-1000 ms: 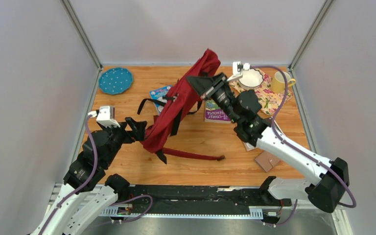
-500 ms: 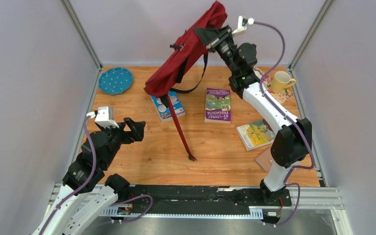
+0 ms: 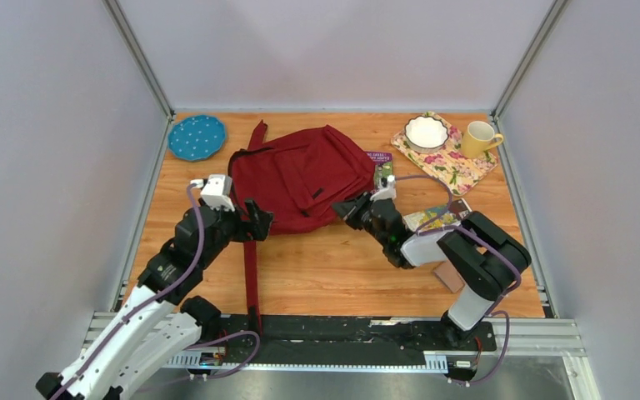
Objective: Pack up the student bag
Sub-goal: Adjust the student bag at the center of the board.
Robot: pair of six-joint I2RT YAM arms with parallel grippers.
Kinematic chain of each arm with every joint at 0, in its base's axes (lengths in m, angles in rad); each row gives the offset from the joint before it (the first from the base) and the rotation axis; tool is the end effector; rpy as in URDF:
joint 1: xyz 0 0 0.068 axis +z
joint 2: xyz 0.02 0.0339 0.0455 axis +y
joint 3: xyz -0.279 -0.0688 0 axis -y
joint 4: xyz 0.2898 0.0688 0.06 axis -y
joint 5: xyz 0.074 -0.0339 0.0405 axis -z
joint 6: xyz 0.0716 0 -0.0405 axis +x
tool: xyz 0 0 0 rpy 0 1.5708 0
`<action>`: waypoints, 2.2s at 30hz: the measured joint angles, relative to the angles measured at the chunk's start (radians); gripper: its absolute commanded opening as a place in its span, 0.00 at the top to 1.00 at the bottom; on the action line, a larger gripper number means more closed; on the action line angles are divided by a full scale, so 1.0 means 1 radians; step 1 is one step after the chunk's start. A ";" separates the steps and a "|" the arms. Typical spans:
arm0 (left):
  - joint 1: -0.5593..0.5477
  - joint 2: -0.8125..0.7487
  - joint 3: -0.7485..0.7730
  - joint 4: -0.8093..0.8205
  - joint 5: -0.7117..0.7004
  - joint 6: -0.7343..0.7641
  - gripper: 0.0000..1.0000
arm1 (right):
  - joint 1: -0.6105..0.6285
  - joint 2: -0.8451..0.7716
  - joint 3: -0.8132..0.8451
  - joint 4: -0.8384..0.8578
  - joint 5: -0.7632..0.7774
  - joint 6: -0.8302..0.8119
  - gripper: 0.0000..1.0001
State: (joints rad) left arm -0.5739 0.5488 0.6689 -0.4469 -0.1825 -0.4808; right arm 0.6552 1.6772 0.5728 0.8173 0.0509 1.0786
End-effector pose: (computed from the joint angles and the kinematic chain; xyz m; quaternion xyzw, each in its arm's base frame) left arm 0.1744 -0.0973 0.3070 -0.0154 0.8109 -0.2280 0.5387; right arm 0.2981 0.2244 0.1179 0.1831 0.7797 0.4430 0.4029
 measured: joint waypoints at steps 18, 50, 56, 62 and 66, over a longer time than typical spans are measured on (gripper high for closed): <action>-0.252 0.405 -0.087 0.259 0.103 0.007 0.08 | 0.140 0.178 -0.247 0.449 0.222 0.154 1.00; -0.249 0.360 -0.487 0.683 0.123 0.003 1.00 | 0.195 -0.093 -0.147 -0.084 0.048 0.148 0.66; -0.249 0.250 -0.602 0.804 0.242 0.087 1.00 | 0.195 -0.064 -0.145 -0.111 0.032 0.163 0.33; -0.249 0.232 -0.611 0.813 0.262 0.129 1.00 | 0.195 -0.039 -0.140 -0.105 -0.005 0.184 0.70; -0.249 0.240 -0.611 0.819 0.264 0.129 0.44 | 0.195 -0.008 -0.140 -0.081 -0.022 0.210 0.99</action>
State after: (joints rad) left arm -0.8230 0.7887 0.0582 0.3721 0.0818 -0.3523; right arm 0.8505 1.6691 0.4332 0.7364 0.0292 1.2888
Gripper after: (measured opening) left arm 0.194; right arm 0.131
